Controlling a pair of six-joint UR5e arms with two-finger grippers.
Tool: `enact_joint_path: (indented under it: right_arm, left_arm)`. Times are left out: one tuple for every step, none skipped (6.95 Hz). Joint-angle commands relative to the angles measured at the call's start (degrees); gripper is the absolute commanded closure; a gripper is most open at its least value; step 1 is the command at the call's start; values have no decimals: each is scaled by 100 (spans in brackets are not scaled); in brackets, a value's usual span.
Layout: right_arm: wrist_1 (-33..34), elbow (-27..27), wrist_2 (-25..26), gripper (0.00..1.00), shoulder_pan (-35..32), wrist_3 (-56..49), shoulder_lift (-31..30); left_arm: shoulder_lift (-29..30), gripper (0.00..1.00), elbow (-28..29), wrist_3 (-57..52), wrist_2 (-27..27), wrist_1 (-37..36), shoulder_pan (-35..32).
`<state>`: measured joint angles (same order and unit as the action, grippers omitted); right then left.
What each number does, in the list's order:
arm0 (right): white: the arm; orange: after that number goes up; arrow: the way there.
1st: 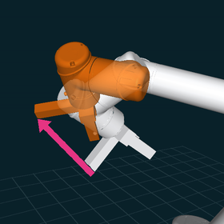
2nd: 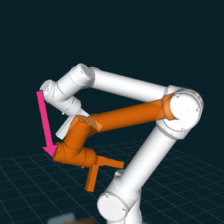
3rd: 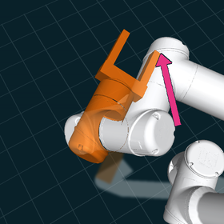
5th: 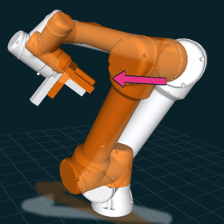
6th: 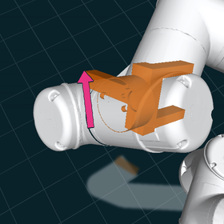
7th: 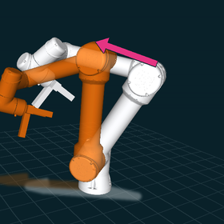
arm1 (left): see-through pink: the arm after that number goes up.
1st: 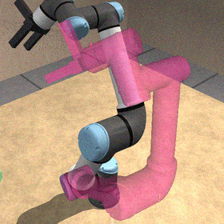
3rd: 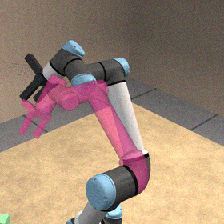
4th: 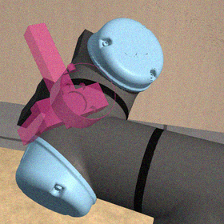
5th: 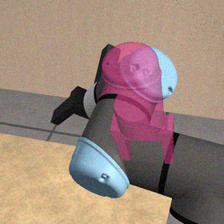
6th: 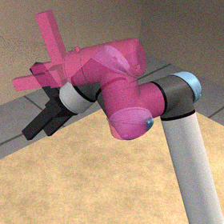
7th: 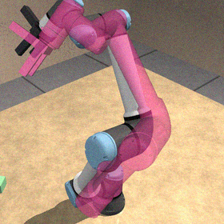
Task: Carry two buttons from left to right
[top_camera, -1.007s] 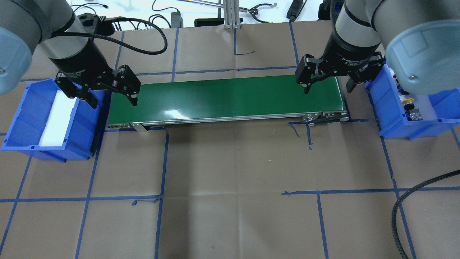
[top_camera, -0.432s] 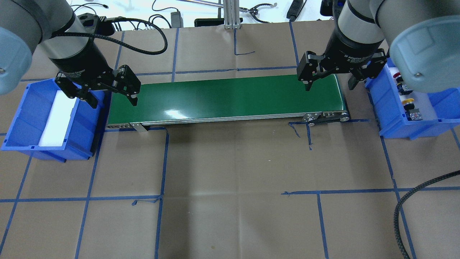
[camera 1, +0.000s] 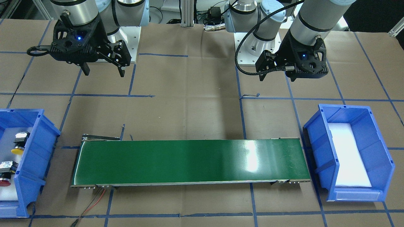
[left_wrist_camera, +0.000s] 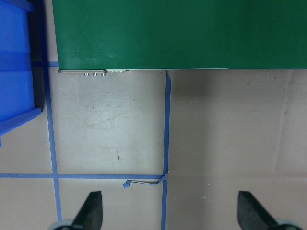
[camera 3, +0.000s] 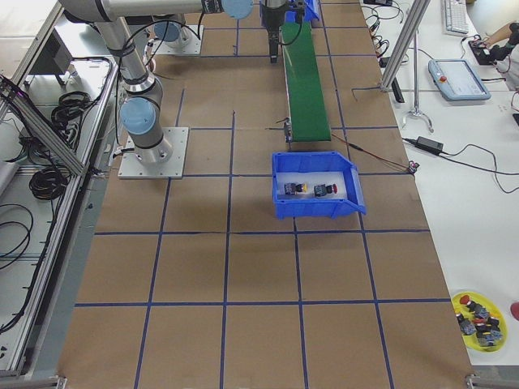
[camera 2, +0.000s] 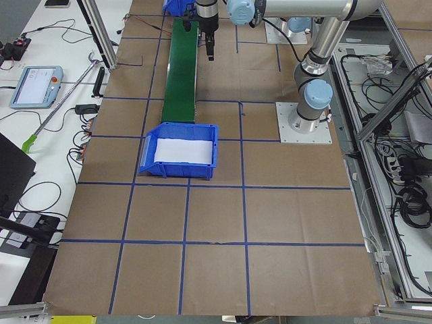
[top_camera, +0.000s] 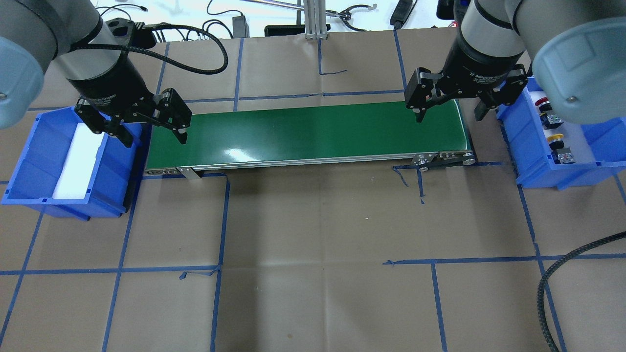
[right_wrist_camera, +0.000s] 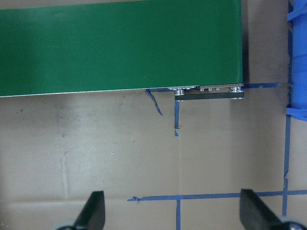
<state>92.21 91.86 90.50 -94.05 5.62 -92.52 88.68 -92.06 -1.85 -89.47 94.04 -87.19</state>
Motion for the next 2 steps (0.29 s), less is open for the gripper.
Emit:
enact_joint_path:
  right_arm:
    - [-10,-10,-6,0,1,-9,-2]
    - [-1,-10,-6,0,1,-9,-2]
  left_arm:
    - [0,0,-5,0,0,0,0]
    - [0,0,-5,0,0,0,0]
